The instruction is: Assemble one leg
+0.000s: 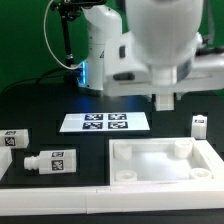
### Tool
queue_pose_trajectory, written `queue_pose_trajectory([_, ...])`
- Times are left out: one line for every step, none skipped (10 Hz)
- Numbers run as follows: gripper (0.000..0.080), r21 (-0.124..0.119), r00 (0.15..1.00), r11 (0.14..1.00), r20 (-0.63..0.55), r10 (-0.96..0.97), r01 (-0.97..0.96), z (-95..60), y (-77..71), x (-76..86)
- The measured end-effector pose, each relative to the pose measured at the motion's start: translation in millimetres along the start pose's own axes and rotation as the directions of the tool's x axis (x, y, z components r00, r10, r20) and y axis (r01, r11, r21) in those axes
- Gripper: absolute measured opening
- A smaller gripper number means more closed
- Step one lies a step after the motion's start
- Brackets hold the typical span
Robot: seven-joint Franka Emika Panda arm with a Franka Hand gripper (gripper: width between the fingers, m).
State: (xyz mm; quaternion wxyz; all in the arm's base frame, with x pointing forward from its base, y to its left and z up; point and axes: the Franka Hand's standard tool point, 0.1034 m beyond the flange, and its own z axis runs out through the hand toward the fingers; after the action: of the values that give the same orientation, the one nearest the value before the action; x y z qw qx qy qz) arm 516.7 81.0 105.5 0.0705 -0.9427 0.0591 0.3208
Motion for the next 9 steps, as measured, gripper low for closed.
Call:
queue_pose_trajectory([0.0285, 0.002, 0.999, 1.000, -0.052, 0.004, -0.003, 2.8, 1.5, 0.6])
queue_pose_trajectory([0.0285, 0.005, 0.994, 1.000, -0.114, 0.002, -0.002, -0.3, 0.3, 3.3])
queue_pose_trajectory([0.0285, 0.008, 0.981, 1.000, -0.193, 0.000, 0.002, -5.7, -1.9, 7.4])
queue_pose_trajectory([0.0285, 0.016, 0.969, 1.000, -0.247, -0.015, 0.020, -24.1, -4.2, 10.2])
queue_pose_trajectory([0.0285, 0.029, 0.938, 0.999, -0.345, -0.019, 0.031, -51.7, -2.3, 23.0])
queue_pose_trajectory([0.0285, 0.041, 0.877, 0.999, -0.481, -0.006, 0.030, -67.1, -1.0, 34.4])
queue_pose_trajectory([0.0285, 0.026, 0.824, 0.999, -0.566, -0.016, 0.037, -67.0, -2.3, 33.7])
queue_pose_trajectory([0.0285, 0.022, 0.786, 0.999, -0.618, -0.017, 0.039, -65.1, -2.4, 34.0])
queue_pose_trajectory([0.0285, 0.021, 0.770, 0.999, -0.638, -0.016, 0.039, -64.5, -1.8, 35.3])
